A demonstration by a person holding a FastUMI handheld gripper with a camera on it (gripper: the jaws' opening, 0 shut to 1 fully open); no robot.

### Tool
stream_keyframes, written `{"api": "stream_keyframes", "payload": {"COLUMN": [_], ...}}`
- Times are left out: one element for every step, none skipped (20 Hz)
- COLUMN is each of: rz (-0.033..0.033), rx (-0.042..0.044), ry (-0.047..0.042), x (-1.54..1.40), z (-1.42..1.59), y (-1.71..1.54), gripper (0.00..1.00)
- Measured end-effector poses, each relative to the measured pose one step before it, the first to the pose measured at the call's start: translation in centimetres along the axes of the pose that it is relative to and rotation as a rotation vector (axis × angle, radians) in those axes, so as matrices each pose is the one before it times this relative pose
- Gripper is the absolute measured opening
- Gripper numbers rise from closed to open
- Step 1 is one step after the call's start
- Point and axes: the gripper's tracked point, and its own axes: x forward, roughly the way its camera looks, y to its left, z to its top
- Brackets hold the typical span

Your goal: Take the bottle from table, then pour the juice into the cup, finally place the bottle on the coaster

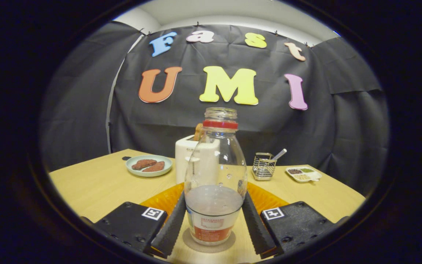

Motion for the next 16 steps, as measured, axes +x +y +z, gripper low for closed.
{"api": "stream_keyframes", "payload": {"rz": [0.00107, 0.00201, 0.00099, -0.00091, 0.00656, 0.00061, -0.00252, 0.00271, 0.00859, 0.00304, -0.00373, -0.00627, -0.00144, 0.002, 0.00521, 0.00313], "rx": [0.00167, -0.00548, -0.00645, -0.01132, -0.00487, -0.00349, 0.00154, 0.00678, 0.01222, 0.00312, -0.00317, -0.00711, -0.0001, 0.00485, 0.00599, 0.00657], "ry": [0.01405, 0.00834, -0.01228, -0.00205, -0.00312, -0.00643, -0.00049, 0.00042, 0.00162, -0.00726, -0.00968, -0.00799, -0.00699, -0.00702, -0.00344, -0.00625], "x": [0.035, 0.056, -0.138, 0.151, -0.123, -0.125, -0.07, -0.03, -0.139, -0.161, -0.214, -0.107, -0.089, -0.082, -0.089, -0.149], "z": [-0.489, -0.326, 0.272, -0.031, -0.06, 0.145, -0.058, 0.04, 0.021, 0.198, 0.321, 0.344, 0.222, 0.24, 0.072, 0.185], "y": [0.042, 0.052, -0.079, -0.087, 0.063, -0.046, -0.084, -0.016, 0.215, 0.056, -0.223, -0.231, -0.011, 0.028, 0.046, 0.021], "gripper": [0.83, 0.83, 0.83, 0.83, 0.84, 0.84, 0.85, 0.86, 0.86, 0.87, 0.88, 0.89, 0.91, 0.91, 0.92, 0.92]}}
